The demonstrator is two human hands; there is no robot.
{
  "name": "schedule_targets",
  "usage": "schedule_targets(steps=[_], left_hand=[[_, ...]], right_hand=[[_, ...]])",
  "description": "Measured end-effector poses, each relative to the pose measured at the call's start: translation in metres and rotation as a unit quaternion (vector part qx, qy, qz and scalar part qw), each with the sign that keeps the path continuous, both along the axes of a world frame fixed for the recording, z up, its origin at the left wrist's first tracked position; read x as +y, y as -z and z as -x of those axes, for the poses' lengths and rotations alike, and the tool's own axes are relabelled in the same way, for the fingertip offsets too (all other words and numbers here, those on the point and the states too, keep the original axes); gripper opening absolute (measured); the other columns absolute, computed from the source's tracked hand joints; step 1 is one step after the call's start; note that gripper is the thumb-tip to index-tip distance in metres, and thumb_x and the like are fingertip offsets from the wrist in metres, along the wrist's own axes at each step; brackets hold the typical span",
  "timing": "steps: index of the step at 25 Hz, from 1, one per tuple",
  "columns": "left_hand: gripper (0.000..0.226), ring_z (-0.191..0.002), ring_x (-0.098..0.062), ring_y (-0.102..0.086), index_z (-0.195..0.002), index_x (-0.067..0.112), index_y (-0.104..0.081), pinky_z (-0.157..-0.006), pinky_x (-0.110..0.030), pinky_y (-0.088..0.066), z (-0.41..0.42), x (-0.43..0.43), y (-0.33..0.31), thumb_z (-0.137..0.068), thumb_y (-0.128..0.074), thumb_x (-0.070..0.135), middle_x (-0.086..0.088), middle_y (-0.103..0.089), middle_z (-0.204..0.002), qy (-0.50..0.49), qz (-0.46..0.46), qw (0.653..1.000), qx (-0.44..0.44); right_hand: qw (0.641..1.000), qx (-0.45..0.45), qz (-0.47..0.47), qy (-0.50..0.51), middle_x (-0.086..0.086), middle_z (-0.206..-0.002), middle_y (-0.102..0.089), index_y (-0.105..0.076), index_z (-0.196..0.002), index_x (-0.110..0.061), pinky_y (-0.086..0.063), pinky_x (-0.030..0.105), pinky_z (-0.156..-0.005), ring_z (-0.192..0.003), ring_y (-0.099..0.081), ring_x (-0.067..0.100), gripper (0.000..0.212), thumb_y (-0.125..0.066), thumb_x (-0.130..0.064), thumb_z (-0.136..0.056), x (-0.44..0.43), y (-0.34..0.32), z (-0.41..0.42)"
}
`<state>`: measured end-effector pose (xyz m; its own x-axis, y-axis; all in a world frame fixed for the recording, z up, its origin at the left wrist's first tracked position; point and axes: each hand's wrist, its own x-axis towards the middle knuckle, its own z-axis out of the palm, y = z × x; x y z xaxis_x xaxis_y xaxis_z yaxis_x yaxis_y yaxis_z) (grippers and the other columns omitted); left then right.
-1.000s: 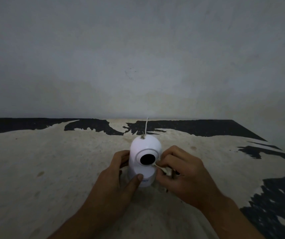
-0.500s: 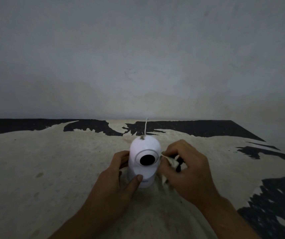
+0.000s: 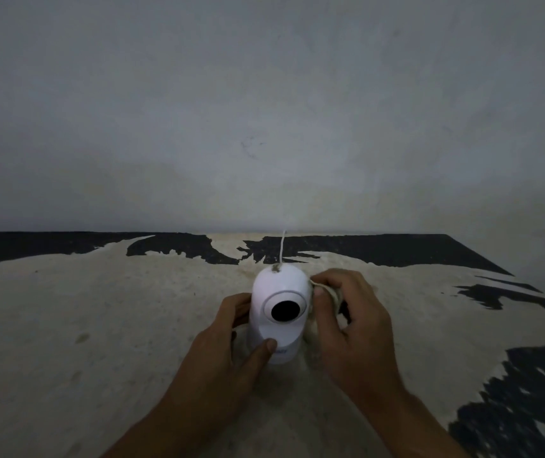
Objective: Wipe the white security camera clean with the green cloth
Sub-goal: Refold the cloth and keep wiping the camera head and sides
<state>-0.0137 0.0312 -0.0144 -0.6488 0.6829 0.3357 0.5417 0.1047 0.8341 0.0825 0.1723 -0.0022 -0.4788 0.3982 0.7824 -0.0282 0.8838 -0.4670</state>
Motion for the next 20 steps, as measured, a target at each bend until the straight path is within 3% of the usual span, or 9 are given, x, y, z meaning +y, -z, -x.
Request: schedule_targets(steps=[3, 6, 8, 10, 13, 15, 17, 20], left_hand=[[0.058, -0.112, 0.000, -0.044, -0.125, 0.036, -0.031, -0.100, -0.027, -0.039, 0.000, 0.003, 0.000, -0.077, -0.062, 0.039, 0.020, -0.047, -0.124, 0.001, 0.010, 1.000, -0.008], [0.058, -0.112, -0.002, -0.043, -0.126, 0.037, -0.029, -0.101, -0.029, -0.037, 0.000, 0.004, 0.000, -0.078, -0.062, 0.038, 0.022, -0.044, -0.119, -0.007, 0.019, 1.000, -0.024], [0.057, -0.105, 0.003, -0.043, -0.124, 0.039, -0.029, -0.100, -0.027, -0.038, 0.000, 0.004, 0.000, -0.077, -0.062, 0.039, 0.027, -0.041, -0.114, -0.005, 0.017, 1.000, -0.022], [0.055, -0.100, 0.010, -0.043, -0.120, 0.042, -0.029, -0.098, -0.023, -0.038, 0.000, 0.003, 0.000, -0.076, -0.062, 0.041, 0.032, -0.042, -0.111, 0.004, 0.011, 1.000, -0.011], [0.055, -0.103, 0.008, -0.043, -0.120, 0.042, -0.029, -0.093, -0.015, -0.037, 0.001, 0.003, 0.002, -0.076, -0.062, 0.042, 0.030, -0.043, -0.112, 0.005, 0.004, 1.000, -0.008], [0.056, -0.104, 0.005, -0.044, -0.122, 0.040, -0.029, -0.089, -0.011, -0.035, 0.002, 0.004, 0.002, -0.077, -0.062, 0.040, 0.027, -0.044, -0.113, 0.000, 0.006, 1.000, -0.012], [0.055, -0.110, -0.007, -0.050, -0.125, 0.032, -0.031, -0.086, -0.011, -0.037, 0.003, 0.006, 0.002, -0.080, -0.062, 0.034, 0.017, -0.049, -0.115, -0.013, 0.024, 0.999, -0.020], [0.045, -0.108, -0.009, -0.053, -0.120, 0.031, -0.034, -0.068, 0.001, -0.037, 0.003, 0.006, 0.001, -0.082, -0.060, 0.029, 0.023, -0.047, -0.104, -0.016, 0.011, 1.000, -0.016]], right_hand=[[0.997, 0.020, -0.074, -0.016, 0.010, -0.106, -0.068, -0.065, -0.107, -0.003, -0.046, 0.019, -0.094, -0.103, -0.056, 0.008, 0.028, -0.050, -0.019, -0.090, -0.006, 0.002, 0.003], [0.976, -0.018, -0.215, -0.042, 0.017, -0.107, -0.071, -0.063, -0.109, -0.002, -0.039, 0.038, -0.100, -0.109, -0.052, 0.017, 0.035, -0.042, -0.027, -0.098, -0.009, 0.012, 0.007], [0.975, -0.024, -0.216, -0.039, 0.015, -0.109, -0.071, -0.065, -0.110, -0.002, -0.040, 0.037, -0.097, -0.109, -0.051, 0.018, 0.039, -0.038, -0.028, -0.099, -0.005, 0.010, 0.008], [0.988, -0.012, -0.151, -0.007, 0.010, -0.113, -0.069, -0.064, -0.114, -0.005, -0.043, 0.036, -0.094, -0.110, -0.051, 0.017, 0.035, -0.043, -0.024, -0.094, 0.001, 0.004, 0.007], [0.994, 0.006, -0.104, 0.024, 0.011, -0.112, -0.069, -0.060, -0.116, -0.009, -0.047, 0.041, -0.092, -0.108, -0.054, 0.017, 0.045, -0.031, -0.039, -0.100, -0.001, 0.003, 0.007], [0.985, -0.012, -0.170, 0.023, 0.013, -0.109, -0.071, -0.052, -0.117, -0.012, -0.042, 0.039, -0.096, -0.107, -0.057, 0.020, 0.043, -0.025, -0.041, -0.101, -0.011, 0.004, 0.012], [0.961, -0.050, -0.272, 0.004, 0.007, -0.110, -0.072, -0.050, -0.115, -0.015, -0.034, 0.035, -0.099, -0.113, -0.055, 0.019, 0.026, -0.038, -0.029, -0.097, -0.023, 0.003, 0.014], [0.943, -0.092, -0.320, 0.002, -0.003, -0.116, -0.070, -0.054, -0.114, -0.021, -0.028, 0.036, -0.099, -0.121, -0.047, 0.014, 0.029, -0.050, -0.025, -0.086, -0.031, -0.006, 0.014]])
